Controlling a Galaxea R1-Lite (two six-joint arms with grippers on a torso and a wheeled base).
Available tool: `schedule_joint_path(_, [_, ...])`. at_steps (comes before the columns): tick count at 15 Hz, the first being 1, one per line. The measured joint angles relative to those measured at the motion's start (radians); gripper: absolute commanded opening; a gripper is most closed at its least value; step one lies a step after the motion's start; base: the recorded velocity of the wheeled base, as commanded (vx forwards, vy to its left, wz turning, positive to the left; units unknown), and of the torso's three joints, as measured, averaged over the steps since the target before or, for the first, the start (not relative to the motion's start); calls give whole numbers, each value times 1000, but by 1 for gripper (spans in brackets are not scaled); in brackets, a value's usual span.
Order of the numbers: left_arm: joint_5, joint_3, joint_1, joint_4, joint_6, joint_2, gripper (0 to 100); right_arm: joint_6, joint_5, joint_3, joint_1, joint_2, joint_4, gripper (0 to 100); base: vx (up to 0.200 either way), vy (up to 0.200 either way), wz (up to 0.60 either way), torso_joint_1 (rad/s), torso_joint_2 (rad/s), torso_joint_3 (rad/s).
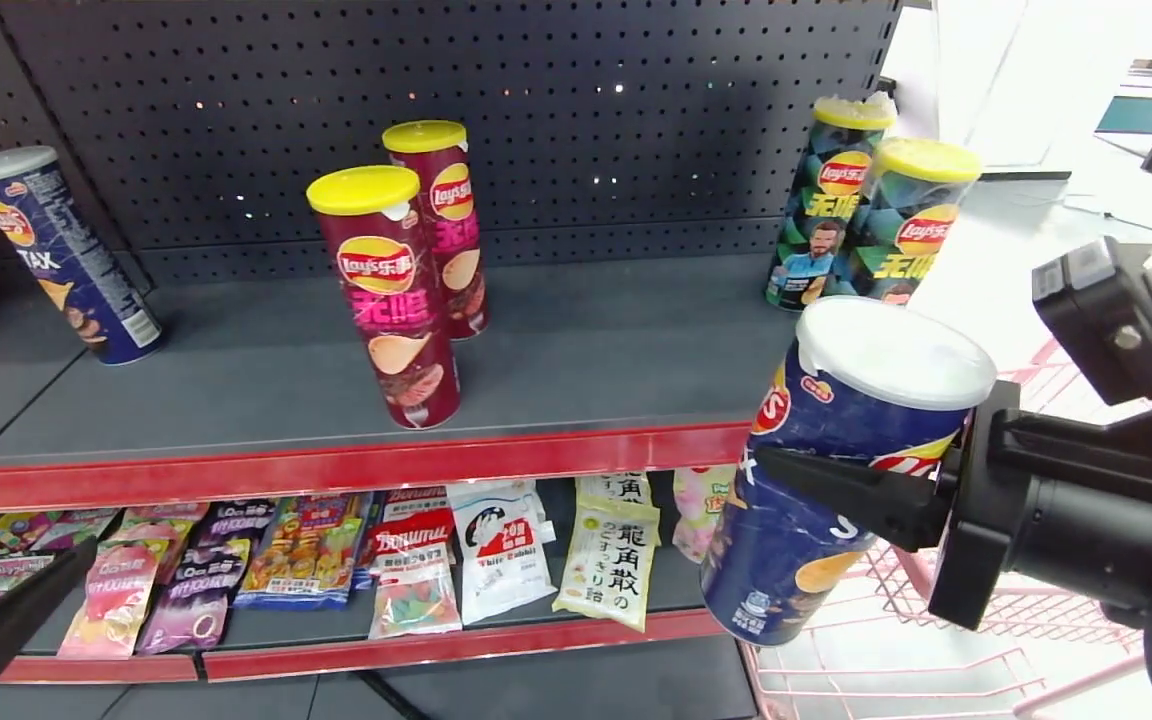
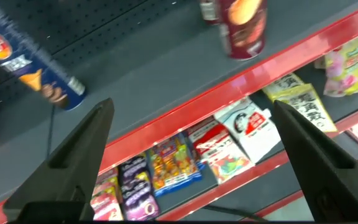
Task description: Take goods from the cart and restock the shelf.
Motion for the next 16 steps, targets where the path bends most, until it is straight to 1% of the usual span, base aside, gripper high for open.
schedule_joint_path(4, [1,6,0,1,0,-12,100,-3,-1,25,-8,-1,1,0,0,200,0,4,0,2])
schedule_joint_path(11, [2,5,0,1,2,-16,100,-5,-1,29,-20,-16,0,0,0,200,0,5,2,4])
schedule_joint_path(13, [2,4,0,1,12,-16,100,-4,-1,29,-19,-21,0,0,0,200,0,5,5,2])
schedule_joint_path(16, [1,4,0,1,14,-16,100,-6,-1,32,-18,-27,0,0,0,200,0,1,-1,6])
